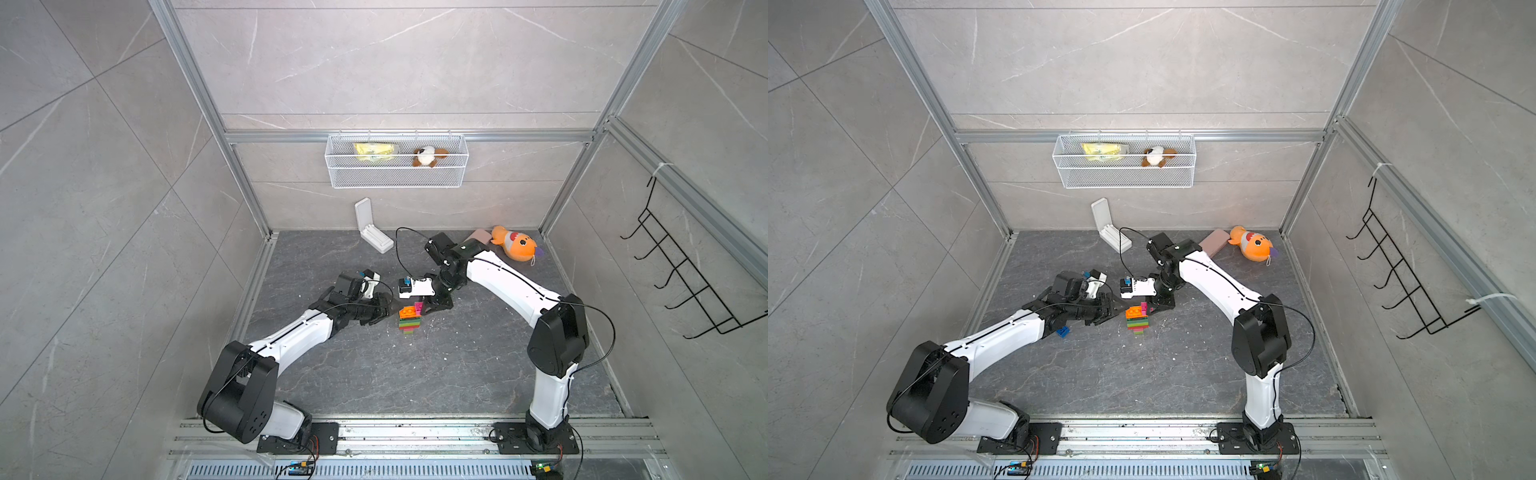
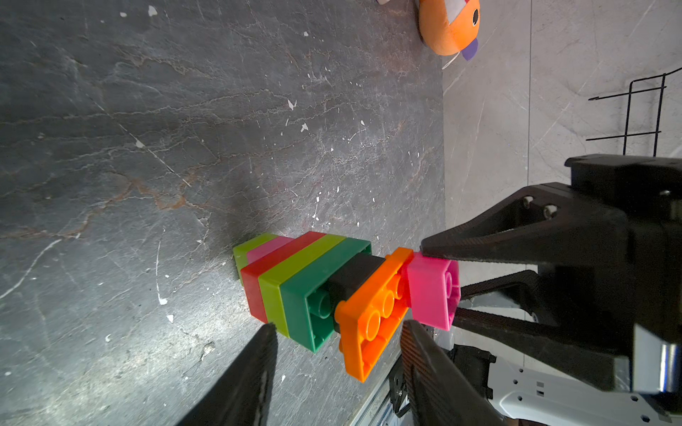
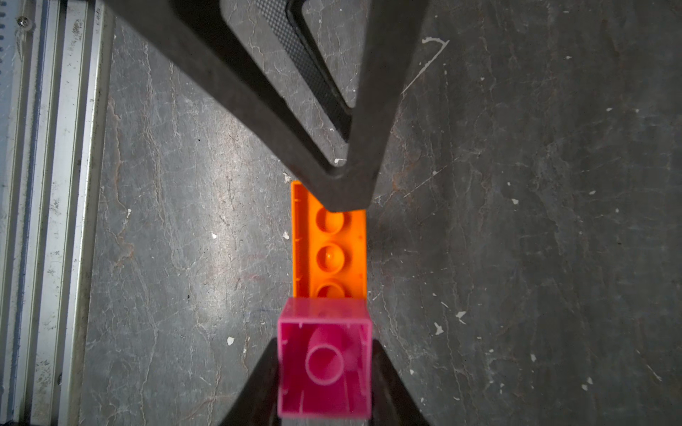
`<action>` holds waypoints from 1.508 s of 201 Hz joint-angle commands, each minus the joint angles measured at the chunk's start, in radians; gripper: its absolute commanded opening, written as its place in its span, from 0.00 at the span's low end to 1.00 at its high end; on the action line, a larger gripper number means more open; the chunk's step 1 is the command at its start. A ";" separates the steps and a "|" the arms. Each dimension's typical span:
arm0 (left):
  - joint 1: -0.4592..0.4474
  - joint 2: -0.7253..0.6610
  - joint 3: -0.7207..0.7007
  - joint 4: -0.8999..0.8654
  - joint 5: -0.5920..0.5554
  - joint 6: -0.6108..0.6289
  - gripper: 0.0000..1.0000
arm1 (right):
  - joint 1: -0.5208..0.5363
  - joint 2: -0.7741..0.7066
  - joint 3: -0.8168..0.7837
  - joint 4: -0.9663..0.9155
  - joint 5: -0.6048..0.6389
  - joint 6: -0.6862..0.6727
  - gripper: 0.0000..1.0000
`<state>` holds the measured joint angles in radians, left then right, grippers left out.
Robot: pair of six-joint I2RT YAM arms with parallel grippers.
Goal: Assemble a carrot with lego
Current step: Assemble the lego brick with the lego brick.
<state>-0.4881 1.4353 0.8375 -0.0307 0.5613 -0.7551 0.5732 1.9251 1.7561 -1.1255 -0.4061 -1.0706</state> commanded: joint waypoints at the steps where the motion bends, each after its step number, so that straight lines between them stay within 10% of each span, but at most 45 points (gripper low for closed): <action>1: 0.006 0.004 0.020 -0.014 0.034 0.022 0.58 | 0.007 0.026 0.024 -0.019 0.009 -0.009 0.16; 303: 0.005 0.011 -0.047 0.039 0.025 0.000 0.57 | 0.014 -0.015 -0.057 0.005 0.044 0.092 0.16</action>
<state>-0.4881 1.4567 0.7998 -0.0158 0.5636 -0.7528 0.5777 1.9175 1.7344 -1.0912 -0.3851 -1.0008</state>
